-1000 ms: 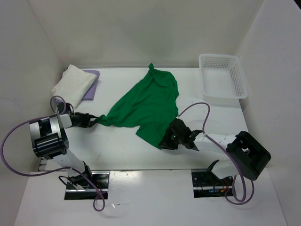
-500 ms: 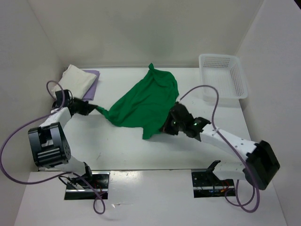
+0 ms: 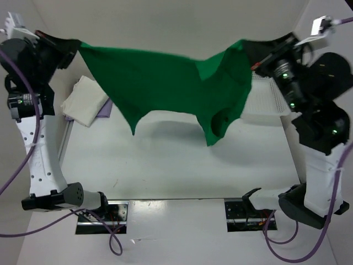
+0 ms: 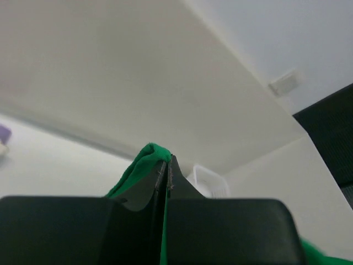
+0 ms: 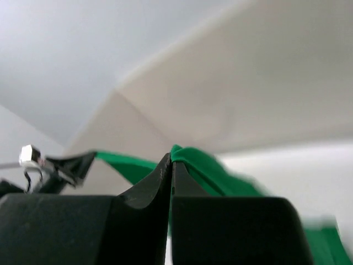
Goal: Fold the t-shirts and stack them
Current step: Flatten out the tshirt
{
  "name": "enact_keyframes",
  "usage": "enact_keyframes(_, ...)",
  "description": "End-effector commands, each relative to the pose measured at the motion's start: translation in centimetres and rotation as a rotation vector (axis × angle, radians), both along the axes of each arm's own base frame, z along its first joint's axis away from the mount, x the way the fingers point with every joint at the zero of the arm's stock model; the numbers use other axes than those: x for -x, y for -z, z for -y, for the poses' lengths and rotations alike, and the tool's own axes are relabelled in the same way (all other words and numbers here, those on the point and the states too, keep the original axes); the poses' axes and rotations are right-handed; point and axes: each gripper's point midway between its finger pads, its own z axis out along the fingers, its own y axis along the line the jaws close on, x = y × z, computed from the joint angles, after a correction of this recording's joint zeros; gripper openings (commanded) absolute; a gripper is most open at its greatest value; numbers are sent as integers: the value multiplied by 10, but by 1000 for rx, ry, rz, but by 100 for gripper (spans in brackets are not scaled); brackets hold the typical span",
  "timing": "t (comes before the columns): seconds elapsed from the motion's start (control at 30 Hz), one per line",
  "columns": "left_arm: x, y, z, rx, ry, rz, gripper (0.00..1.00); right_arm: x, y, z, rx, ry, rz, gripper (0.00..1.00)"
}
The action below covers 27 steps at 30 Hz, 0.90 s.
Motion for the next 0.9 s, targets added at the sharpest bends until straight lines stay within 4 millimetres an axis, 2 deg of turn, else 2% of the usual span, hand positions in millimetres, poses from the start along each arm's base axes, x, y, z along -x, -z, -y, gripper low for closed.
enact_keyframes(0.0,29,-37,-12,-91,-89,55,0,16,-50,39,55,148,139,0)
enact_keyframes(0.03,31,-45,-18,-93,-114,69,0,35,-81,52,17,174,224,0)
enact_keyframes(0.07,38,-57,-23,-104,-152,94,0,38,-93,60,23,207,261,0)
enact_keyframes(0.1,51,-77,-22,-111,-168,143,0,31,-96,61,27,230,266,0)
enact_keyframes(0.17,50,-77,-27,-121,-192,137,0,30,-108,62,8,245,306,0)
enact_keyframes(0.2,50,-77,-27,-121,-192,137,0,15,-101,55,35,246,284,0)
enact_keyframes(0.23,36,-56,-28,-114,-180,87,0,0,-90,48,56,242,252,0)
enact_keyframes(0.27,28,-44,-28,-100,-165,59,0,-13,-81,42,80,242,231,0)
enact_keyframes(0.3,20,-34,-25,-100,-138,51,0,-39,-58,28,133,229,176,0)
enact_keyframes(0.33,10,-19,-25,-83,-127,19,0,-52,-45,22,155,225,142,0)
enact_keyframes(0.37,-5,12,-28,-61,-125,-44,0,-64,-34,17,183,225,121,0)
enact_keyframes(0.43,-22,46,-32,-39,-123,-110,0,-97,-2,7,237,226,59,0)
enact_keyframes(0.47,-40,81,-38,-19,-134,-181,0,-106,7,-2,248,150,54,0)
enact_keyframes(0.5,-46,95,-39,-16,-133,-205,0,-124,22,-2,231,125,23,0)
enact_keyframes(0.53,-51,108,-40,0,-134,-228,0,-149,39,15,231,147,-14,0)
enact_keyframes(0.6,-70,135,-44,19,-135,-264,0,-167,49,10,224,67,-27,0)
enact_keyframes(0.63,-76,146,-44,25,-125,-289,0,-196,70,14,220,66,-73,0)
enact_keyframes(0.67,-91,165,-47,41,-126,-333,0,-196,50,11,210,56,-25,0)
enact_keyframes(0.7,-99,168,-49,41,-126,-332,0,-203,52,8,213,46,-33,0)
enact_keyframes(0.73,-112,166,-51,48,-127,-322,0,-229,71,3,219,42,-63,0)
enact_keyframes(0.8,-123,157,-54,45,-127,-301,0,-225,36,4,150,21,30,0)
enact_keyframes(0.83,-129,161,-53,50,-115,-322,0,-221,25,10,130,17,61,0)
enact_keyframes(0.87,-131,133,-54,39,-115,-259,0,-217,12,8,117,6,97,0)
